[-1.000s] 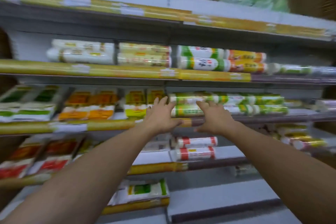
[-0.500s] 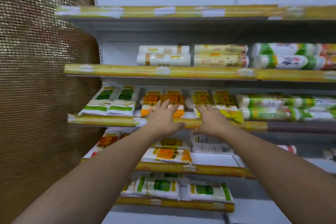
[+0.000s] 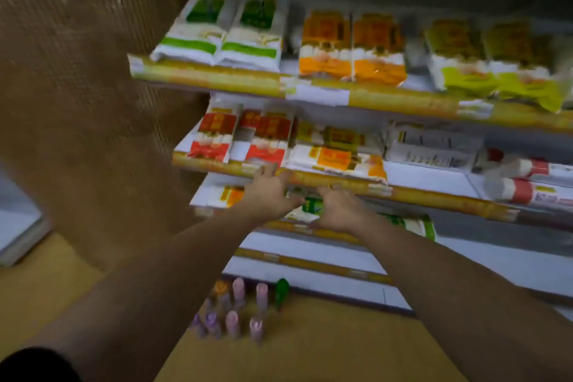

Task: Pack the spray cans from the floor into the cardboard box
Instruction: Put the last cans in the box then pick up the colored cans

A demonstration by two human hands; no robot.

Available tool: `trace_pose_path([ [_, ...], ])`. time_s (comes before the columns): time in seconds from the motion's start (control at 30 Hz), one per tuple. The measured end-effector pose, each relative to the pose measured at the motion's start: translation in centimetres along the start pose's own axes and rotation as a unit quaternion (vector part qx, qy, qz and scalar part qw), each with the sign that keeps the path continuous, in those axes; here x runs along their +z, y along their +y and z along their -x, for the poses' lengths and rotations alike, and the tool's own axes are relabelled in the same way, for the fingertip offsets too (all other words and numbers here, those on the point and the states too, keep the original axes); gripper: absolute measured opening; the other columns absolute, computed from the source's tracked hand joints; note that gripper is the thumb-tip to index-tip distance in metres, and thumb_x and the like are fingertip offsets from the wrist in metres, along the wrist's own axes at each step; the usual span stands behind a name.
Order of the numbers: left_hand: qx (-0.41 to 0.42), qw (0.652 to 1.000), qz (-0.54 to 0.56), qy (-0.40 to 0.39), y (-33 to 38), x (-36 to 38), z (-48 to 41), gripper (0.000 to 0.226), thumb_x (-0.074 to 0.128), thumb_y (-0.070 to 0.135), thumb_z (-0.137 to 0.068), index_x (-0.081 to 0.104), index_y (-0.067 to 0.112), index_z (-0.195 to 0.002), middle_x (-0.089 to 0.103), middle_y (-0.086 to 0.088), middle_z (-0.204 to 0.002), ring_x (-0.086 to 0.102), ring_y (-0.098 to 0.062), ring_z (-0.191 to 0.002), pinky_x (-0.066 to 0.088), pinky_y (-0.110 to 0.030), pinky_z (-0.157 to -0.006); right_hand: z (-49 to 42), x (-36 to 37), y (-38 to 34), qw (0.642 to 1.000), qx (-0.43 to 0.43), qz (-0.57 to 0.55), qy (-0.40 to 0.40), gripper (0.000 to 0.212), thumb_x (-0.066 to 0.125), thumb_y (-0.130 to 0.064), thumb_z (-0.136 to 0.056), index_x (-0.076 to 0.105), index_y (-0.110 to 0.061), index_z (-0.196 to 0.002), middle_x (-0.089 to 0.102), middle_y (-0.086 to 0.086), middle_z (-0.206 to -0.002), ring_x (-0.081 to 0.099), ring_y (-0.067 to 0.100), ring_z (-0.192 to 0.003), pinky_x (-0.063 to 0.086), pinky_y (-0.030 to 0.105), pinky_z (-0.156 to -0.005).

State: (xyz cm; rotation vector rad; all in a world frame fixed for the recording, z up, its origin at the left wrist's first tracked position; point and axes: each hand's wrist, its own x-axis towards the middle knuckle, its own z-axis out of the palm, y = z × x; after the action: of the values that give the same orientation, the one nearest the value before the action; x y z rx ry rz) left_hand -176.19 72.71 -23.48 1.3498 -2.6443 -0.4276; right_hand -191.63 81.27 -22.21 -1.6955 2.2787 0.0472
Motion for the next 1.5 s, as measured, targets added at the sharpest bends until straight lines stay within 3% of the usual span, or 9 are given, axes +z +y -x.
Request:
trace_pose_path([
  [0.1, -0.049, 0.997, 0.008, -0.065, -3.1, 5.1, -0.3, 0.088, 0.062, 0.064, -0.090, 0.025, 0.026, -0.159, 0.015, -0.011, -0.167, 0.015, -0.036, -0.152, 0.030, -0.058, -0.116, -3.9, 4.2, -0.3, 0.998, -0.018, 0.001, -0.056, 0.097, 0.079, -0.056, -0.078, 0.033, -0.018, -0.154, 0.044, 0.015, -0.147, 0.048, 0.035, -0.129, 0.051, 0.045, -0.098],
  [0.27, -0.149, 0.982, 0.027, -0.114, -7.5, 11.9, -1.2, 0.086, 0.062, 0.063, -0.090, 0.028, 0.024, -0.158, 0.017, -0.011, -0.167, 0.015, -0.037, -0.152, 0.032, -0.058, -0.115, -9.8, 11.5, -0.1, 0.988, -0.072, -0.017, -0.132, 0.098, 0.081, -0.055, -0.077, 0.033, -0.021, -0.155, 0.042, 0.013, -0.151, 0.047, 0.035, -0.131, 0.048, 0.047, -0.101],
  [0.4, -0.210, 0.969, 0.054, -0.119, -10.4, 17.6, -2.2, 0.085, 0.063, 0.063, -0.088, 0.032, 0.025, -0.157, 0.024, -0.011, -0.164, 0.023, -0.036, -0.150, 0.035, -0.054, -0.114, -14.1, 18.4, 1.1, 0.978, -0.088, -0.015, -0.186, 0.097, 0.080, -0.060, -0.073, 0.039, -0.017, -0.149, 0.046, 0.014, -0.148, 0.049, 0.036, -0.130, 0.049, 0.047, -0.101],
  [0.5, -0.241, 0.959, 0.085, -0.124, -12.1, 23.4, -1.4, 0.081, 0.064, 0.061, -0.085, 0.040, 0.023, -0.152, 0.036, -0.013, -0.157, 0.032, -0.037, -0.145, 0.037, -0.052, -0.112, -16.2, 24.3, 2.0, 0.967, -0.086, -0.001, -0.239, 0.091, 0.080, -0.051, -0.078, 0.040, -0.011, -0.149, 0.051, 0.017, -0.143, 0.052, 0.036, -0.127, 0.049, 0.042, -0.097],
  [0.67, -0.268, 0.944, 0.109, -0.159, -16.3, 33.3, 1.2, 0.085, 0.071, 0.056, -0.082, 0.035, 0.028, -0.154, 0.028, -0.011, -0.161, 0.024, -0.037, -0.148, 0.035, -0.053, -0.113, -18.9, 34.4, 2.8, 0.955, -0.058, 0.018, -0.289, 0.095, 0.084, -0.048, -0.076, 0.039, -0.010, -0.150, 0.052, 0.019, -0.142, 0.054, 0.037, -0.125, 0.049, 0.044, -0.098],
  [0.9, -0.260, 0.946, 0.118, -0.151, -21.9, 45.7, 3.2, 0.075, 0.072, 0.048, -0.087, 0.042, 0.021, -0.151, 0.033, -0.015, -0.160, 0.038, -0.039, -0.140, 0.041, -0.053, -0.109, -24.3, 47.3, 4.3, 0.968, -0.009, -0.006, -0.252, 0.092, 0.082, -0.043, -0.076, 0.036, -0.014, -0.150, 0.050, 0.023, -0.137, 0.052, 0.042, -0.123, 0.048, 0.047, -0.100],
  [1.17, -0.230, 0.957, 0.114, -0.136, -25.4, 58.2, 1.1, 0.086, 0.072, 0.052, -0.086, 0.031, 0.024, -0.157, 0.023, -0.015, -0.164, 0.016, -0.038, -0.153, 0.025, -0.055, -0.120, -30.4, 58.0, 5.6, 0.983, -0.016, -0.015, -0.183, 0.092, 0.084, -0.054, -0.073, 0.039, -0.017, -0.145, 0.044, 0.021, -0.132, 0.051, 0.042, -0.119, 0.047, 0.044, -0.095],
  [1.3, -0.202, 0.964, 0.108, -0.138, -26.0, 62.0, -0.3, 0.090, 0.072, 0.056, -0.085, 0.028, 0.026, -0.158, 0.023, -0.015, -0.164, 0.014, -0.038, -0.153, 0.023, -0.053, -0.121, -32.3, 61.2, 6.3, 0.988, -0.027, -0.002, -0.155, 0.094, 0.087, -0.044, -0.074, 0.036, -0.019, -0.148, 0.038, 0.021, -0.141, 0.045, 0.042, -0.126, 0.044, 0.045, -0.099],
  [1.5, -0.159, 0.965, 0.066, -0.199, -26.6, 65.6, 0.3, 0.105, 0.078, 0.059, -0.078, 0.020, 0.027, -0.160, 0.018, -0.014, -0.166, 0.014, -0.038, -0.152, 0.025, -0.059, -0.119, -33.0, 64.8, 6.5, 0.994, -0.021, -0.058, -0.093, 0.070, 0.083, -0.020, -0.080, 0.041, -0.017, -0.137, 0.040, 0.020, -0.135, 0.052, 0.043, -0.119, 0.049, 0.042, -0.092],
])
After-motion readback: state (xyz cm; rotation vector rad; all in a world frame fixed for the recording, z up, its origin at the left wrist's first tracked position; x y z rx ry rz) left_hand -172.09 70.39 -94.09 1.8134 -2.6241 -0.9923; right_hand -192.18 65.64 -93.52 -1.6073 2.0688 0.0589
